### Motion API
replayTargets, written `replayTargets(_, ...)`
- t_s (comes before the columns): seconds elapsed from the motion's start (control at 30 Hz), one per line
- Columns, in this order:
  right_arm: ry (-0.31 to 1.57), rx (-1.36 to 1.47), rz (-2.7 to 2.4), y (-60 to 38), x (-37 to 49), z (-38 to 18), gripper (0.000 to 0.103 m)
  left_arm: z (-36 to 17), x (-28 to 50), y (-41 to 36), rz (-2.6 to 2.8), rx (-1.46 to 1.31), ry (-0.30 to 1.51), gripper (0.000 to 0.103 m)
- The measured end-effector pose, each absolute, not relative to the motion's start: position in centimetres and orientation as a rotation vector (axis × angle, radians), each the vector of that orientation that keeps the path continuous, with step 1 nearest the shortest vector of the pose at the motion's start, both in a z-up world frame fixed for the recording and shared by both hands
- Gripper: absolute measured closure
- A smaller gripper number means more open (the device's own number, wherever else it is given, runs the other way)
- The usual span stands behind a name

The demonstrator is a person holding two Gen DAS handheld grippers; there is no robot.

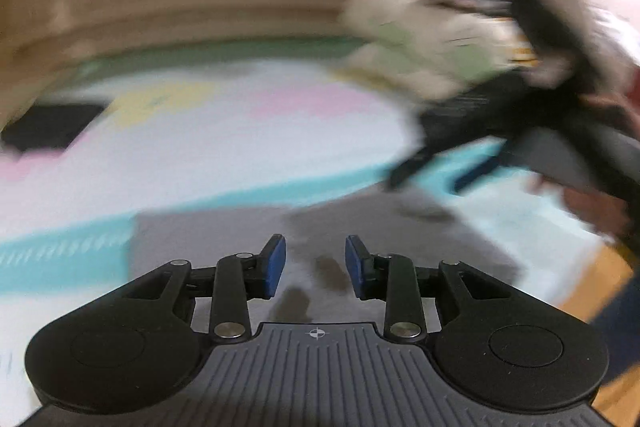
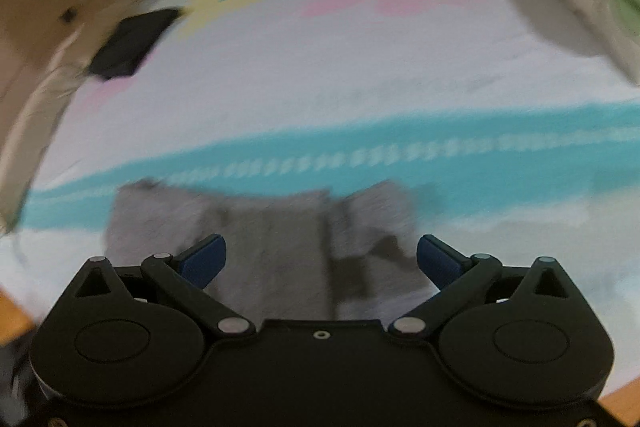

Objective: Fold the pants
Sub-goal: 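Lower the sweatpants with the left gripper and open it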

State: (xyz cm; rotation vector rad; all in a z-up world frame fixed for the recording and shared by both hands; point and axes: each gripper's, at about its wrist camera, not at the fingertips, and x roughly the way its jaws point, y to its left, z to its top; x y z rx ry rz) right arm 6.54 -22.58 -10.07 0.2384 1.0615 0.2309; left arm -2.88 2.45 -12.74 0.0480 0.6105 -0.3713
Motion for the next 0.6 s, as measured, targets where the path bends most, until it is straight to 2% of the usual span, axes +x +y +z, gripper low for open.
replayTargets(0.17,1.121,0.223,0.289,-21.4,6.2,-11.9,0.006,-16.7,0.7,2.7,-0.295,0.046,0.844,0.07)
replayTargets(0.27,1.157,0.199,0.272,-21.3,6.5,-13.4,0.006,-17.1,1.3,2.9,-0.287,-0.011,0.833,0.07)
replayTargets(0.37,1.223,0.291,0.332,-21.7,7.0,-15.3,0.007,-16.9,1.9,4.1,-0.297,-0.071,0.844,0.07)
replayTargets(0.43,1.239,0.345,0.374,-21.7,7.1,-16.4,0.0,-17.0,1.9,4.9,-0.301,-0.116,0.844,0.07)
replayTargets(0.6,1.178,0.195,0.419,-19.9,6.2,-16.3,0.0,-16.2,0.6,5.8,-0.301,-0.151,0.81,0.07)
